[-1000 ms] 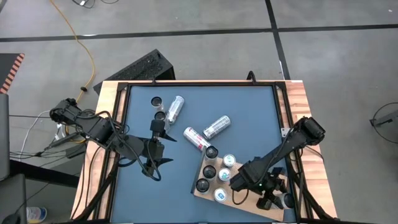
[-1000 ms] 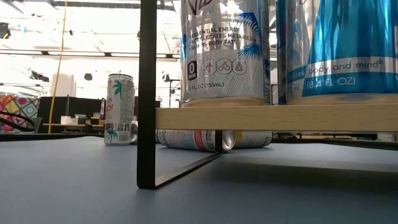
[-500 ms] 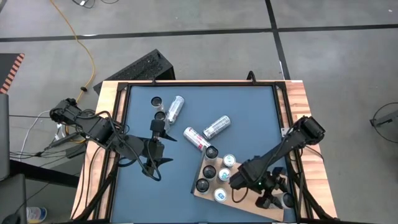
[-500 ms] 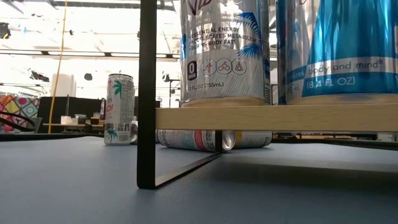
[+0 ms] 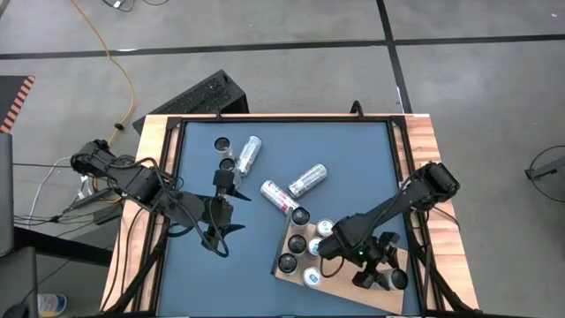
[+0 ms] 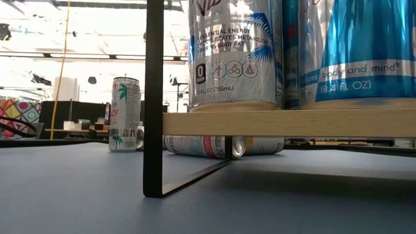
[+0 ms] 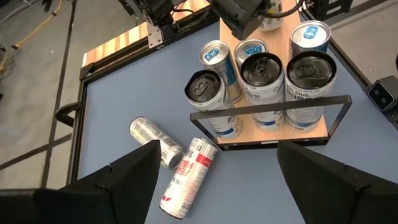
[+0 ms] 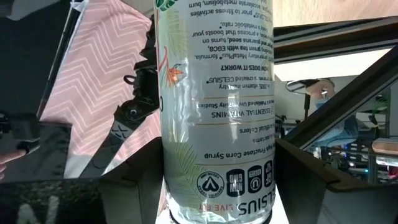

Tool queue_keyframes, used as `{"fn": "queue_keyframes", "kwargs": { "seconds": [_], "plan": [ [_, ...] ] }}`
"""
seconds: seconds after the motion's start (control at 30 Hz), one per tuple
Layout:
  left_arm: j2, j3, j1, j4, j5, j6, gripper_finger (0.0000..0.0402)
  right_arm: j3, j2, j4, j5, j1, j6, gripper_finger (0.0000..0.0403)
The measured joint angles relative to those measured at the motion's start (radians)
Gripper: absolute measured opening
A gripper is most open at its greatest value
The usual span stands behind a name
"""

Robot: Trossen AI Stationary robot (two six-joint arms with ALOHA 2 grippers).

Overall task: Place canned beverage on shelf
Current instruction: Put the bottom white yellow soda can on the shelf

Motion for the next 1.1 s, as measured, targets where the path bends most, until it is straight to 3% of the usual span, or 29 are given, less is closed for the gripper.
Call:
{"fn": "queue_keyframes", "kwargs": {
  "seconds": [1.1],
  "plan": [
    [0.007, 0.000, 0.000, -0.016, 0.007, 0.013, 0.0309, 0.000, -0.029, 0.001, 0.023, 0.070, 0.027, 0.0247]
  ]
}}
